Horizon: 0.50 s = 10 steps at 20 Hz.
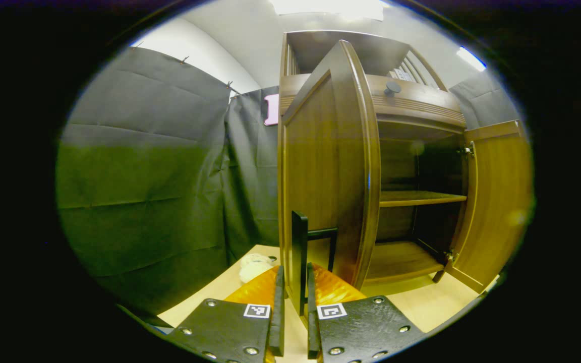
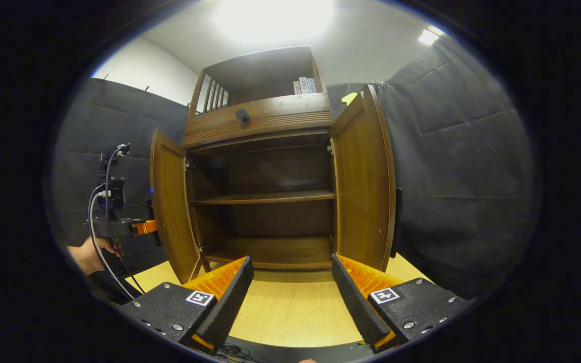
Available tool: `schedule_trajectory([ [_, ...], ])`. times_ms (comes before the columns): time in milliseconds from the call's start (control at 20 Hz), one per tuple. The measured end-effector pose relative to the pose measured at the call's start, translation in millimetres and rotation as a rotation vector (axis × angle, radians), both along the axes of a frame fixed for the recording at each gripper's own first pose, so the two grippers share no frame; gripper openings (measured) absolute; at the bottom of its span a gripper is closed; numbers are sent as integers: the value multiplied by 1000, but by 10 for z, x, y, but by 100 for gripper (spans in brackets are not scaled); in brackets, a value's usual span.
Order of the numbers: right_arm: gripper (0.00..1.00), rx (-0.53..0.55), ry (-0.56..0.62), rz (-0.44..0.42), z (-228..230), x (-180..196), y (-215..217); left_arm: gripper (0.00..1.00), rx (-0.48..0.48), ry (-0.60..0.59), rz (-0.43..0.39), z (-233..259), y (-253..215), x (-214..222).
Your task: Open the right door of the double-door shoe cabinet with the right hand, and open the left door with the left hand.
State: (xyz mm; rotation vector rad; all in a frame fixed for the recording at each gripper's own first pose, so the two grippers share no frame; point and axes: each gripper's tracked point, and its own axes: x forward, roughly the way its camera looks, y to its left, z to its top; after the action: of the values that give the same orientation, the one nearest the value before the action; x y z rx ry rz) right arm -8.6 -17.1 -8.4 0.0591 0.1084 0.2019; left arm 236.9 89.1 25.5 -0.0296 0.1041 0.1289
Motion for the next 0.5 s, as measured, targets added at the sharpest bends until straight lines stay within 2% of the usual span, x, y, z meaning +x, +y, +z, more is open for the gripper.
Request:
schedule_trajectory([
  [500, 96, -1, -5, 34, -3, 115, 97, 21, 15, 5, 109, -9, 589, -333],
])
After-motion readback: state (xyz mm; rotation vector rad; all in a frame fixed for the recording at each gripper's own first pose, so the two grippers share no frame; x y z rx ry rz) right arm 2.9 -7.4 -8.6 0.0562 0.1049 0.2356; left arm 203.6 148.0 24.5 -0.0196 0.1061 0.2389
